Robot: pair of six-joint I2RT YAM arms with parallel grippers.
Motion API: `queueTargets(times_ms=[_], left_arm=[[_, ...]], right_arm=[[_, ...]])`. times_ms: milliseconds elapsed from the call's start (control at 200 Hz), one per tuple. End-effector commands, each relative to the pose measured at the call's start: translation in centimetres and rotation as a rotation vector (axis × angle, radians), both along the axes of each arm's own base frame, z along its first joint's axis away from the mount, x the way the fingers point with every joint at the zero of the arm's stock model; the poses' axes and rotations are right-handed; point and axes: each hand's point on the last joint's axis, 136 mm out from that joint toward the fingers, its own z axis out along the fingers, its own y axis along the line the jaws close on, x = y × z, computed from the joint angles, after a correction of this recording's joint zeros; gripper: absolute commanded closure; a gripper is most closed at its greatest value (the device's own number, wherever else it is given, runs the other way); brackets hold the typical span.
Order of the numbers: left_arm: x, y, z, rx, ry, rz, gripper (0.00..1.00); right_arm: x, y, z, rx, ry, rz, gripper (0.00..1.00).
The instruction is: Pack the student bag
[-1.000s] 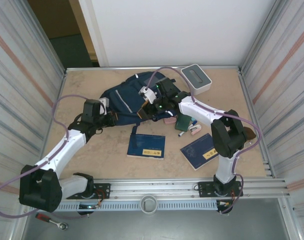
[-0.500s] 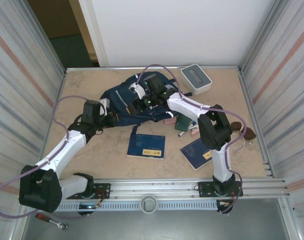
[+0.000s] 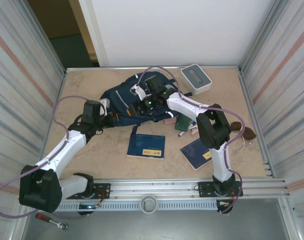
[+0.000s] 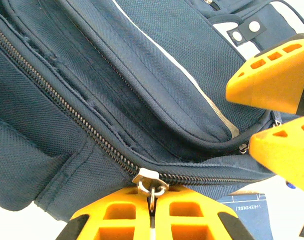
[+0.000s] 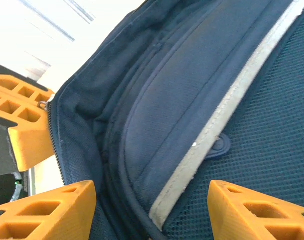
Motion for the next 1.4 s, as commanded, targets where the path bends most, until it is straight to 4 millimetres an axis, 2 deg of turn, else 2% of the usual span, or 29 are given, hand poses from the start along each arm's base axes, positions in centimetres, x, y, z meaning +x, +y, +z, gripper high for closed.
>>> queueTargets(times_ms=[0, 90, 190, 271, 391, 531, 681, 772, 962, 1112, 1293, 1393], left_arm=[[0.8, -0.3, 1.7, -0.017, -0.076, -0.002, 1.00], [0.8, -0.2, 1.7, -0.013, -0.075, -0.001, 1.00], [0.7, -0.2, 1.7, -0.010, -0.076, 0.001, 1.00], [0.7, -0.1, 1.6, -0.007, -0.073, 0.006, 1.00], [0.7, 0.0, 1.5, -0.003, -0.073, 0.010, 1.00], [0.7, 0.0, 1.5, -0.002, -0.073, 0.009, 1.00], [0.6, 0.0, 1.5, -0.001, -0.072, 0.008, 1.00], [0.6, 0.0, 1.4, 0.001, -0.074, 0.009, 1.00], [0.5, 0.1, 1.6, -0.001, -0.077, 0.009, 1.00], [0.5, 0.1, 1.5, 0.002, -0.076, 0.012, 1.00], [0.4, 0.7, 1.3, 0.022, -0.069, 0.036, 1.00], [0.3, 1.7, 1.4, 0.050, -0.067, 0.081, 1.00]], right_arm=[[-1.8, 1.0, 1.1, 0.018, -0.007, 0.076, 0.42], [-2.3, 1.5, 1.1, 0.021, -0.015, 0.095, 0.45], [-2.4, 1.6, 1.1, 0.022, -0.018, 0.100, 0.55], [-2.5, 1.7, 1.5, 0.030, -0.022, 0.103, 0.58], [-3.2, 1.9, 2.2, 0.064, -0.013, 0.131, 0.48], [-3.6, 2.0, 2.9, 0.099, -0.007, 0.138, 0.44], [-3.7, 2.2, 2.9, 0.106, -0.006, 0.138, 0.44], [-3.4, 2.3, 2.3, 0.084, -0.009, 0.124, 0.51], [-3.4, 2.8, 1.4, 0.055, -0.017, 0.120, 0.52], [-3.1, 2.7, 1.5, 0.049, -0.027, 0.104, 0.67], [-2.0, 1.6, 2.8, 0.046, -0.048, 0.050, 0.97], [-1.3, 0.2, 4.3, 0.055, -0.073, 0.015, 1.00]])
